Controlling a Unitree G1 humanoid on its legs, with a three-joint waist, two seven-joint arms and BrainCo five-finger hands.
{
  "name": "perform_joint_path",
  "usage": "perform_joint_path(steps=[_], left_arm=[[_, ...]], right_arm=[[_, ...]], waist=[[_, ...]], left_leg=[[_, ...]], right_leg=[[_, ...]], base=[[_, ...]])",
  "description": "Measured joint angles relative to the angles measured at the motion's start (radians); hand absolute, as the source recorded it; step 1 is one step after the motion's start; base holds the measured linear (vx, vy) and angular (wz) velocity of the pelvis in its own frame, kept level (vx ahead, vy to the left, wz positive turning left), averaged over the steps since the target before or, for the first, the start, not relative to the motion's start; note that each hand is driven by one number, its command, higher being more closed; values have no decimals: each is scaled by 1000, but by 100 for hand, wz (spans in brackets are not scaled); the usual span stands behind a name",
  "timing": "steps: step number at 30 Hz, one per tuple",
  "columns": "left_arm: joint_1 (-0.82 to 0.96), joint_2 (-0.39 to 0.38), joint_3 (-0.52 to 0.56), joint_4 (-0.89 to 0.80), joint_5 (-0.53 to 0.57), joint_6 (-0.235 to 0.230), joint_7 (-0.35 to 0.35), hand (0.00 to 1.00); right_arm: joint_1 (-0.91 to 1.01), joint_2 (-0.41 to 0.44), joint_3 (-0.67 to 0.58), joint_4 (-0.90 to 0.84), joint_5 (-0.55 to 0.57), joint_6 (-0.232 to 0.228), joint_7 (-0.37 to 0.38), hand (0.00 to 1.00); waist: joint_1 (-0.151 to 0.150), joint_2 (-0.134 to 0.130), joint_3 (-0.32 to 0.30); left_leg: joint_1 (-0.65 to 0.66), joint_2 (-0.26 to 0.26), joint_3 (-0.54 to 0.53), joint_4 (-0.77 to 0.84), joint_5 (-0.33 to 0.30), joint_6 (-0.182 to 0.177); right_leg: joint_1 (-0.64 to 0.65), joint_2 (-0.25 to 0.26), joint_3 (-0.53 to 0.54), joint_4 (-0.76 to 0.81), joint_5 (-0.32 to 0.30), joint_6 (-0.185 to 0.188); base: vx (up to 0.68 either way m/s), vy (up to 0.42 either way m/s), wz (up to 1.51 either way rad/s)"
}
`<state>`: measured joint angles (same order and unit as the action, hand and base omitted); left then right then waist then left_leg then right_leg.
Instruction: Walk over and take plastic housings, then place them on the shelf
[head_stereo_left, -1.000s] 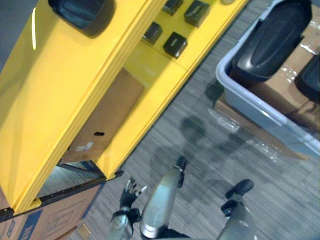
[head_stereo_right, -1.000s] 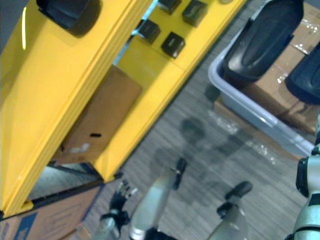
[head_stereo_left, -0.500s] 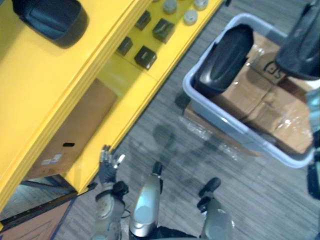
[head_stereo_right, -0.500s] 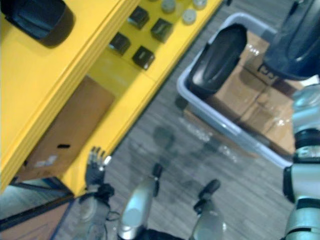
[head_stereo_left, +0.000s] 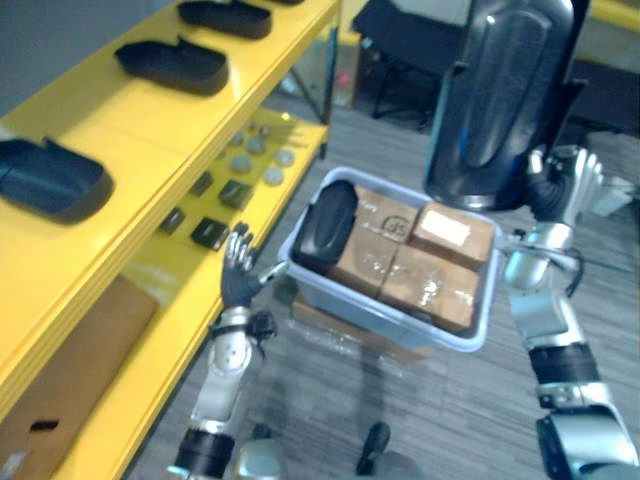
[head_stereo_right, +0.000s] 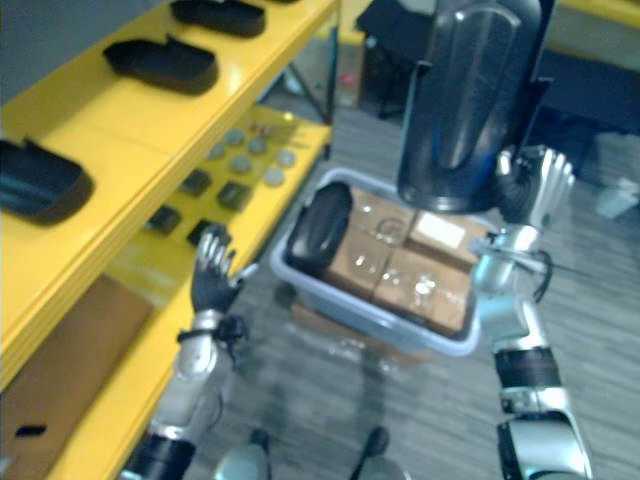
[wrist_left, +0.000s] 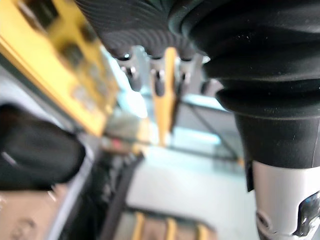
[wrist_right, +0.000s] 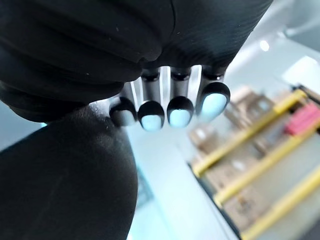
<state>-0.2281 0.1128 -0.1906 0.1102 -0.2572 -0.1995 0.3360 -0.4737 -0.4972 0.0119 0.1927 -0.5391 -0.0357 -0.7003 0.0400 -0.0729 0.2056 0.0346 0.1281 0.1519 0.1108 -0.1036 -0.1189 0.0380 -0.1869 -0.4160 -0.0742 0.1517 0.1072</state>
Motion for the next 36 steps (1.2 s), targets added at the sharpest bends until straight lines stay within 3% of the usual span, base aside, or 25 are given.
perform_joint_path(steps=[4,6,8,14,21,25,36], left_arm=[[-111,-7,-25,86,-72,9,1,0],[-138,-10,-24,102,-172,19,-26,0],[-170,-12,-24,123,-339,25,-106,0],[-179,-12,-24,126,-494,29,-200,0],[-204,-11,-27,129,-641,115,-281,0],[-206,-10,-29,129,-674,124,-321,0],[-207,-5,-70,106,-720,144,-401,0]], right_arm=[[-1,15,47,-28,-67,-52,1,100],[-1,30,62,-28,-104,-84,3,100],[-1,39,64,-28,-151,-127,4,100],[-2,55,111,-28,-261,-188,34,100],[-3,57,129,-23,-302,-203,89,100],[-4,57,129,-2,-302,-203,96,100],[-14,72,221,66,-304,-203,138,100]], waist=[[-25,-1,-4],[-33,-2,-11],[-36,-3,-14],[-39,-3,-50],[-45,-4,-50],[-55,-4,-51],[-47,-17,-74]], left_leg=[[14,2,22,2,0,0],[19,2,27,2,0,0],[20,1,28,4,0,0],[22,-1,48,6,0,-1],[13,-7,44,16,1,-1],[-3,-12,22,23,2,0],[-19,-15,10,40,1,3]], right_leg=[[-1,7,23,-5,14,-7],[-2,9,34,-5,17,-9],[-3,9,38,-5,23,-11],[-13,11,57,-6,32,-14],[-18,5,58,-6,38,-12],[-18,0,40,-6,40,-10],[-19,-4,33,-6,43,-9]], base=[[-55,4,-21],[-57,1,-14],[-85,8,-4],[-55,11,-9],[-44,16,-1],[-25,18,11],[-23,12,3]])
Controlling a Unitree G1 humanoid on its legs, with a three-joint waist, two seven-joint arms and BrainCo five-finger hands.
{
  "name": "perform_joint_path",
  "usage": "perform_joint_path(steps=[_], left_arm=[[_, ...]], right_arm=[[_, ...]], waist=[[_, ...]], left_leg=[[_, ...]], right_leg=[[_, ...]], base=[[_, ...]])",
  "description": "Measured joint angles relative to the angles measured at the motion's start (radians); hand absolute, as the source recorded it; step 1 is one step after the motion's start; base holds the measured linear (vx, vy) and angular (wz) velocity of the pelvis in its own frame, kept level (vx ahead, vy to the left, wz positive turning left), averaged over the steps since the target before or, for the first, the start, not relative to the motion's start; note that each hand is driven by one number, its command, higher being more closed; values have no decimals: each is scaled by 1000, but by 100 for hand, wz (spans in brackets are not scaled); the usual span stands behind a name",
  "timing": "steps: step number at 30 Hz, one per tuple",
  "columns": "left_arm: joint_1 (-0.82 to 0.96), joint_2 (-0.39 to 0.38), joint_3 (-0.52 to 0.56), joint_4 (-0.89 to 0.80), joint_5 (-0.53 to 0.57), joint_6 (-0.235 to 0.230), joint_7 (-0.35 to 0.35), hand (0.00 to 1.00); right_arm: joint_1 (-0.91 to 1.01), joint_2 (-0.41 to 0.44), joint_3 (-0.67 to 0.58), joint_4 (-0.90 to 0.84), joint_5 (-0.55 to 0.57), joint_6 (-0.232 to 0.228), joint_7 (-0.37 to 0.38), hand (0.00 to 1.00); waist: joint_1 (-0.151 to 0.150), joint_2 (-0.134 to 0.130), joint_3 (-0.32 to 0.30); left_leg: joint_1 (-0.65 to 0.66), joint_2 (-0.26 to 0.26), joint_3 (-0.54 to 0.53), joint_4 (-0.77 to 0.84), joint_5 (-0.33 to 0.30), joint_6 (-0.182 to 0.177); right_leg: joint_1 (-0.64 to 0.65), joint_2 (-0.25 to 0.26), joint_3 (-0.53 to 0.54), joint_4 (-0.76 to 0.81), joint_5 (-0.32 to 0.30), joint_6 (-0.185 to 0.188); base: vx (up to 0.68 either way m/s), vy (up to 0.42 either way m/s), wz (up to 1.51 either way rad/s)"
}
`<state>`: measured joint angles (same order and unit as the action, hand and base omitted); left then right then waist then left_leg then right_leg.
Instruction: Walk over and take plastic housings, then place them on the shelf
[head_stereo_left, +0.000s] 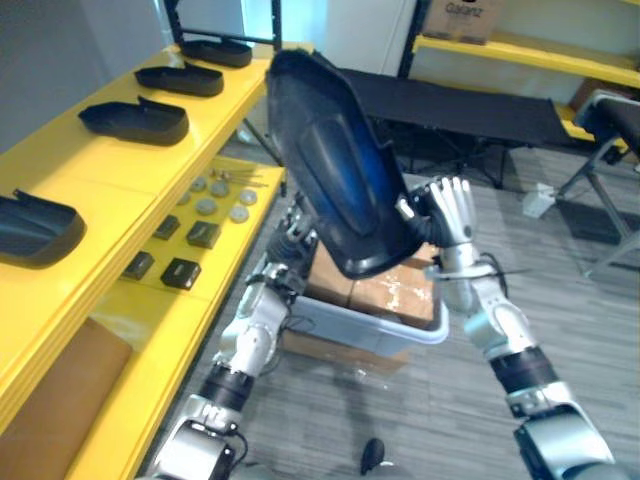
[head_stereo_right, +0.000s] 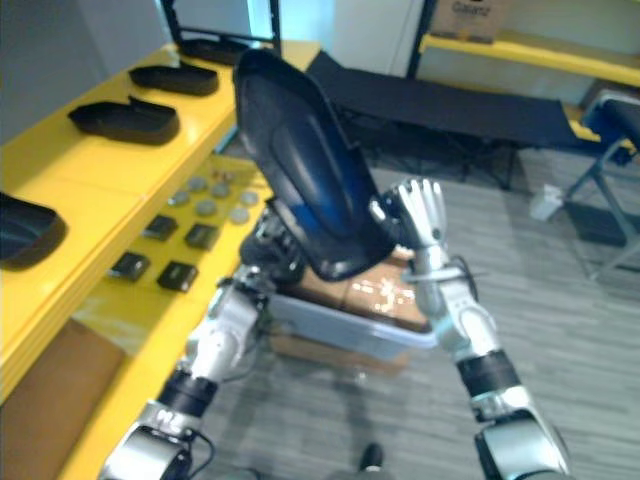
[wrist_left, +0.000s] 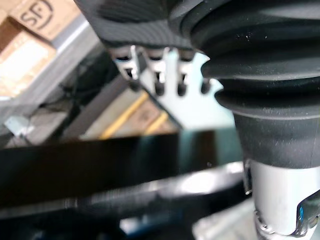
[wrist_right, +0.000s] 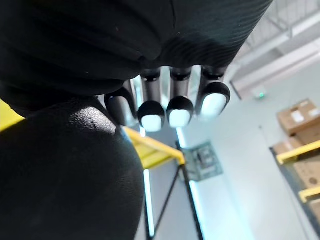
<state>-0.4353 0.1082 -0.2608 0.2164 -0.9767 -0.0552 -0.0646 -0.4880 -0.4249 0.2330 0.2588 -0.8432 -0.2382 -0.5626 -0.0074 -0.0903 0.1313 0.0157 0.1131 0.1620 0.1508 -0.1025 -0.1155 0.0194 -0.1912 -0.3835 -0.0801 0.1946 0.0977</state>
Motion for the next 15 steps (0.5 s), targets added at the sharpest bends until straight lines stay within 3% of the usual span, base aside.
perform_joint_path(steps=[7,8,13,15], left_arm=[[0,0,-28,-31,38,11,30,0],[0,0,-28,-35,61,15,53,100],[2,2,-25,-38,200,16,158,100],[9,2,-16,-38,246,16,185,100]], right_arm=[[-31,26,38,69,6,1,15,100],[-35,27,40,75,7,1,15,100],[-36,36,60,75,27,-8,-4,100],[-36,43,60,71,44,-32,-7,100]], waist=[[1,1,-1],[2,2,-1],[4,4,-1],[5,11,-5]], left_leg=[[-2,1,1,11,0,0],[-2,2,1,12,0,0],[-9,2,-6,14,0,0],[-15,2,-15,16,0,0]], right_leg=[[1,0,-1,0,1,-2],[1,0,-1,0,0,-3],[1,0,-10,0,-3,-7],[1,1,-19,0,-3,-7]], base=[[-30,8,-2],[-33,12,0],[-6,6,4],[4,11,10]])
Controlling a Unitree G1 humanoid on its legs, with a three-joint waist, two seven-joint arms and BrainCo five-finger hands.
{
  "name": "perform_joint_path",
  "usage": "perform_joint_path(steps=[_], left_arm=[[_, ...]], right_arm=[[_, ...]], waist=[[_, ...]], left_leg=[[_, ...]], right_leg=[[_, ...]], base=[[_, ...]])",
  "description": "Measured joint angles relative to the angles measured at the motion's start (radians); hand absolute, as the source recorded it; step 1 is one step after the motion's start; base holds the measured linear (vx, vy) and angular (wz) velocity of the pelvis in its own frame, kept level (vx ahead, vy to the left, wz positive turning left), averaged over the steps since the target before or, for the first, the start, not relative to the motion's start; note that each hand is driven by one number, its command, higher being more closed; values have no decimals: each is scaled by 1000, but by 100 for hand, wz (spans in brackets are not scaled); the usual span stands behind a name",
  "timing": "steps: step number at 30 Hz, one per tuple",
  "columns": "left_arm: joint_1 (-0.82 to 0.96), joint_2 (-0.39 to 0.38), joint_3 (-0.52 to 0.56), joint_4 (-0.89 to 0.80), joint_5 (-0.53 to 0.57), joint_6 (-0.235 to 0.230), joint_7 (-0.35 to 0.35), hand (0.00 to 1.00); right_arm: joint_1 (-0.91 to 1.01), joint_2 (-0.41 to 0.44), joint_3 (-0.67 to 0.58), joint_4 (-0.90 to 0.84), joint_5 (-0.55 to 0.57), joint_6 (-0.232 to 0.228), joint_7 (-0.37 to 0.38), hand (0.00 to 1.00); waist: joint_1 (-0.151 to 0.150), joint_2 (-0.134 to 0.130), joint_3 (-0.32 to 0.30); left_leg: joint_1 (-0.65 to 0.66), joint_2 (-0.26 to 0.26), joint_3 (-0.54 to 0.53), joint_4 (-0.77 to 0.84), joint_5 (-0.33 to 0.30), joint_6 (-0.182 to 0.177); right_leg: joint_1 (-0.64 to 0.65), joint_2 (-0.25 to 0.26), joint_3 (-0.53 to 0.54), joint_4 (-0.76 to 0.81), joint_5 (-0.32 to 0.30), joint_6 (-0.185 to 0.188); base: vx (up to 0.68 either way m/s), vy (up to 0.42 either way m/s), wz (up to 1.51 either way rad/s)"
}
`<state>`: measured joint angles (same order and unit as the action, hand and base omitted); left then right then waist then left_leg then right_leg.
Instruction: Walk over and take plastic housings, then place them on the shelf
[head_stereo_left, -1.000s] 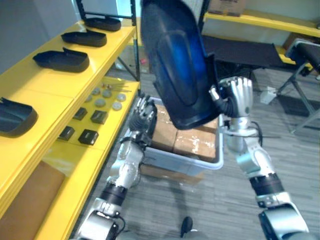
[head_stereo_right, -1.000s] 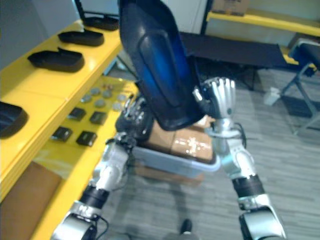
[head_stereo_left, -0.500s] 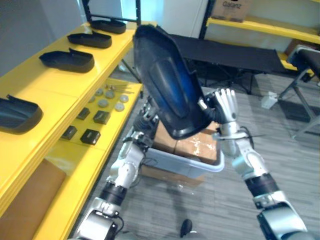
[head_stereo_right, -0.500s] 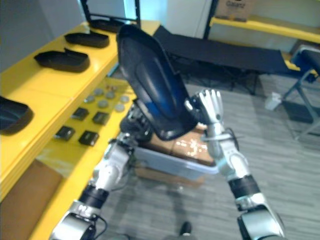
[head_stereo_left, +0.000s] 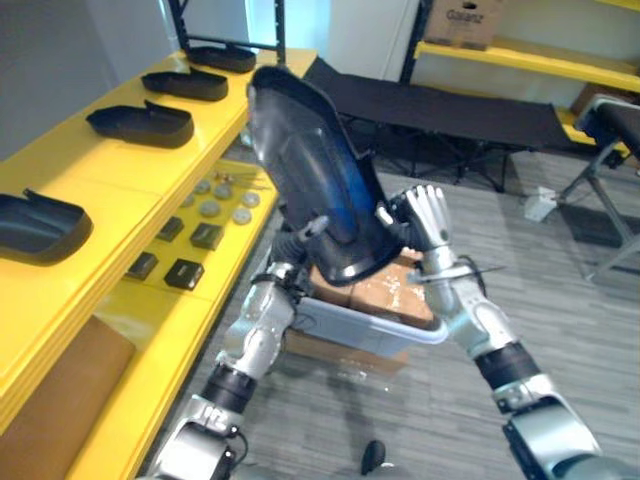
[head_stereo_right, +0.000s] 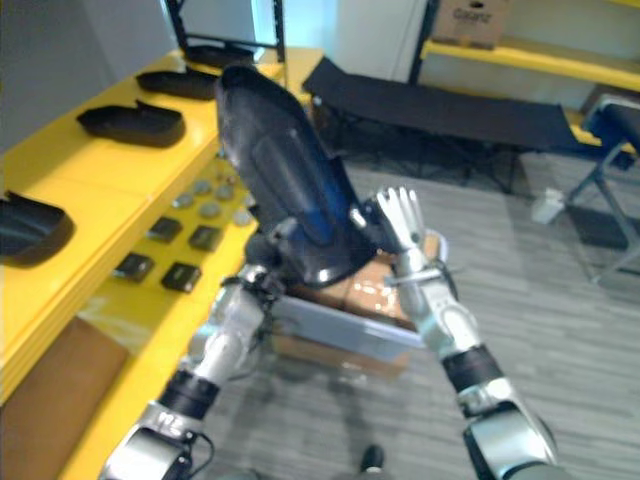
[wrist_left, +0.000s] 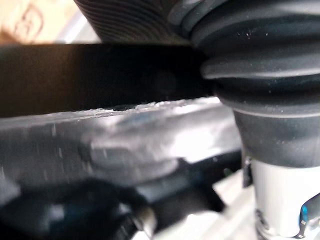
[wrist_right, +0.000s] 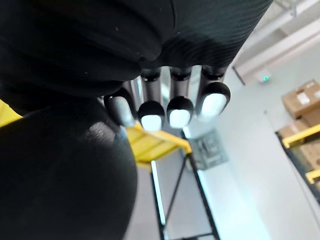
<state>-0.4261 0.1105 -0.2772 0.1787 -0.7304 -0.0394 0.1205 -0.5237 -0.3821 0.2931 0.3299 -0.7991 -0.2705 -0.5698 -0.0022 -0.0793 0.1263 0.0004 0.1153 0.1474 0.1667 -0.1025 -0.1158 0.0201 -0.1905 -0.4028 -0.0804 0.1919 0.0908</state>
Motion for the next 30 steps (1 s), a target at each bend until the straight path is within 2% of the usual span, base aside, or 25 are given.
perform_joint_path(steps=[8,13,17,18,21,26,30], left_arm=[[21,1,40,0,142,-13,61,100],[48,0,47,1,159,-27,73,100],[81,-3,64,-8,159,-63,16,100],[93,-3,67,-25,158,-65,1,100],[102,-2,69,-31,137,-68,-20,100],[112,2,68,-27,103,-54,-16,100],[121,1,65,-21,149,-54,19,100]], right_arm=[[38,33,32,-82,16,-52,-34,100],[73,63,43,-104,22,-90,-43,100],[91,72,43,-143,17,-198,-36,100],[91,70,43,-160,18,-215,-33,0],[93,64,47,-192,22,-227,-12,0],[114,33,138,-276,41,-276,-2,0],[138,42,162,-282,73,-270,6,0]], waist=[[7,5,-3],[8,5,-3],[7,21,-13],[8,28,-17],[12,41,-32],[12,39,-35],[13,35,-41]], left_leg=[[0,0,1,0,0,0],[1,1,5,0,0,0],[1,3,9,-1,-1,-1],[1,4,9,-2,-1,-2],[2,7,9,-4,-2,-3],[8,9,14,-6,-2,-3],[17,9,25,-11,-2,-3]], right_leg=[[0,0,2,0,2,1],[-2,1,5,-9,-2,-4],[-6,3,6,-6,-8,-12],[-6,4,6,0,-3,-6],[-6,7,6,0,-2,-5],[-4,9,10,-1,-2,-5],[-6,9,19,-2,-4,-7]], base=[[1,2,1],[0,0,-2],[0,0,-2],[0,0,0],[0,0,0],[0,0,-3],[-6,8,-7]])
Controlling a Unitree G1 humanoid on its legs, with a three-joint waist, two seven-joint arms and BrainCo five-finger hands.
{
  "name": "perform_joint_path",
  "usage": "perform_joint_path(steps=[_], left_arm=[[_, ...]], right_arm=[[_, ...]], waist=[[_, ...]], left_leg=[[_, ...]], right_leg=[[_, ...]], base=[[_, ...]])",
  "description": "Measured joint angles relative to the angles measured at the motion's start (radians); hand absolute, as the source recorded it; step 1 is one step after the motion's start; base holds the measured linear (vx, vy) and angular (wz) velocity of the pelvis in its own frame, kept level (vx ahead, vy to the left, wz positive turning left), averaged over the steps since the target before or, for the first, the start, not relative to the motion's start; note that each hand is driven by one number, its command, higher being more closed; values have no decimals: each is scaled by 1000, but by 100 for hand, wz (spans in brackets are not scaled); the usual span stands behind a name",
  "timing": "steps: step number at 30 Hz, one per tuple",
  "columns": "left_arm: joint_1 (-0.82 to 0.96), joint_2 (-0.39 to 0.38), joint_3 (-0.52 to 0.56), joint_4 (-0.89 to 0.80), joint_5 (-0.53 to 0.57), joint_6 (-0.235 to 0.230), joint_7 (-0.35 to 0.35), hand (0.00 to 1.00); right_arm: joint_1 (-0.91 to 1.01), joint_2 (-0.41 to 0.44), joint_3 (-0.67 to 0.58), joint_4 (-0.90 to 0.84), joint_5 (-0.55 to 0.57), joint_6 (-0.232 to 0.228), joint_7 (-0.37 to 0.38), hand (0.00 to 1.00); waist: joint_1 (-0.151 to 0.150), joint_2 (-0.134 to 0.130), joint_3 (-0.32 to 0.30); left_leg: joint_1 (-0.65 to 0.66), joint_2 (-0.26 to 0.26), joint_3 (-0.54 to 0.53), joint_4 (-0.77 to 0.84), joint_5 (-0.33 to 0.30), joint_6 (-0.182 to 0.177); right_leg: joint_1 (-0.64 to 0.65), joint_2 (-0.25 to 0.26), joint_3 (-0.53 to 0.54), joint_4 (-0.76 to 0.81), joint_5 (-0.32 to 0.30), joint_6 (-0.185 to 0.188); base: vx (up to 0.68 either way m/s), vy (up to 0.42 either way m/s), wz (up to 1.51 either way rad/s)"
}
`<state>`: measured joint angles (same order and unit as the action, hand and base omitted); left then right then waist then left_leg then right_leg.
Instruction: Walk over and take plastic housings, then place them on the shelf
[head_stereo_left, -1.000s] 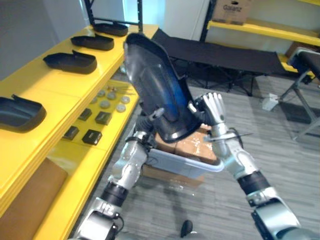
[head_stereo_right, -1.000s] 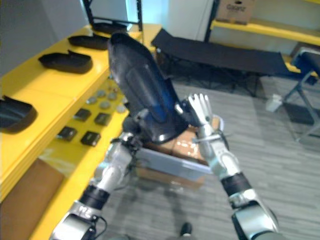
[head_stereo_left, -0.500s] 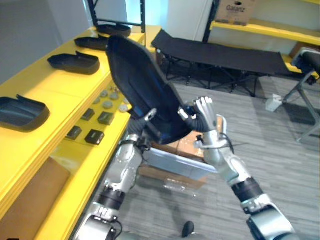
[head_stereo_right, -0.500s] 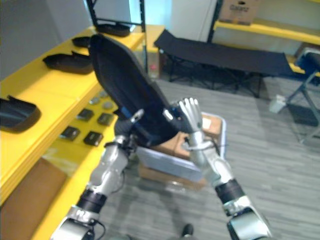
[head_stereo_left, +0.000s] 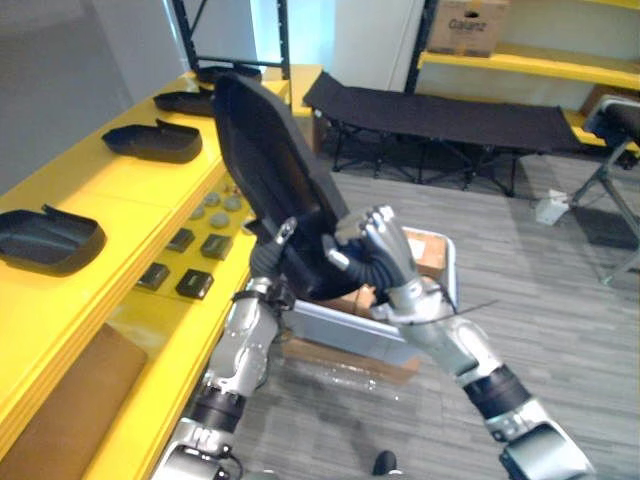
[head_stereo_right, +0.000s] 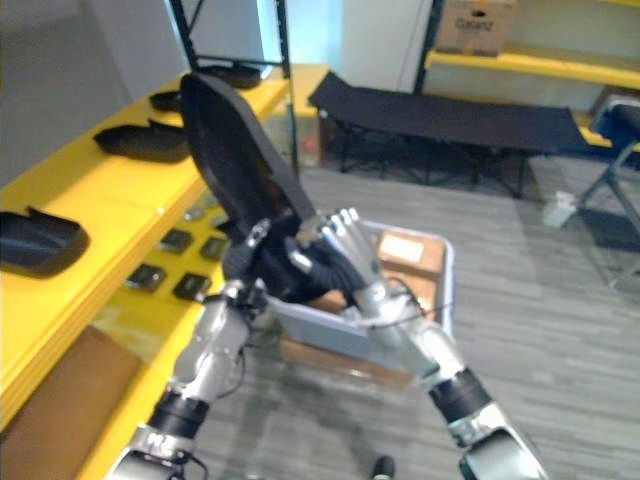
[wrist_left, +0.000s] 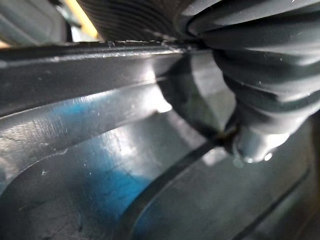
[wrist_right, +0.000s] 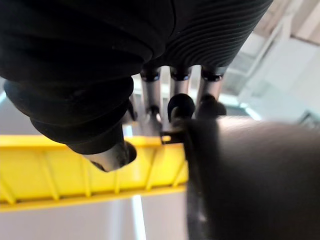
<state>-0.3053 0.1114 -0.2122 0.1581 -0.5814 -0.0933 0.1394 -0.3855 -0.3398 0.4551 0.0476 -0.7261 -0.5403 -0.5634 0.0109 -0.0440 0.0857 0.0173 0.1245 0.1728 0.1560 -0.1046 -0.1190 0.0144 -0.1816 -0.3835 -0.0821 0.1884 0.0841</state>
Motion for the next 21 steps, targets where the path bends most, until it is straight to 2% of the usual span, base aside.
perform_joint_path(steps=[1,6,10,14,16,18,21], left_arm=[[0,-1,-1,0,37,-1,19,100],[0,-11,-2,0,124,-1,62,100],[0,-57,5,0,249,-2,147,100],[1,-76,57,0,445,-5,281,100],[4,-79,143,0,571,-11,385,100],[28,-79,196,-8,660,-13,452,100],[81,-80,248,-32,758,-14,534,100]], right_arm=[[14,0,-1,1,33,5,6,0],[36,19,-14,-1,162,6,28,0],[38,82,-97,-46,357,26,86,0],[39,112,-223,-185,609,32,164,0],[45,115,-347,-283,873,-11,298,0],[71,116,-420,-329,1023,-35,373,0],[180,135,-527,-388,1145,-48,396,0]], waist=[[0,-2,-2],[-1,-2,-6],[-1,-2,-6],[-6,-2,-7],[-13,-2,-7],[-15,-1,-7],[-24,-1,-12]], left_leg=[[0,1,0,-1,0,0],[1,2,1,-7,2,-2],[13,3,4,-13,2,-2],[18,3,8,-16,2,-2],[22,4,13,-18,2,-2],[39,5,30,-28,3,-4],[46,4,34,-37,3,-4]], right_leg=[[-1,1,0,-1,-6,-9],[-3,3,0,1,-3,-4],[3,5,2,2,-1,-2],[6,6,5,2,-1,-1],[6,7,9,1,-1,-1],[8,9,25,1,-1,-1],[8,9,30,1,-1,-1]], base=[[0,0,0],[0,0,0],[1,5,-1],[-1,11,-2],[-16,20,-5],[-7,20,-17],[-1,21,-9]])
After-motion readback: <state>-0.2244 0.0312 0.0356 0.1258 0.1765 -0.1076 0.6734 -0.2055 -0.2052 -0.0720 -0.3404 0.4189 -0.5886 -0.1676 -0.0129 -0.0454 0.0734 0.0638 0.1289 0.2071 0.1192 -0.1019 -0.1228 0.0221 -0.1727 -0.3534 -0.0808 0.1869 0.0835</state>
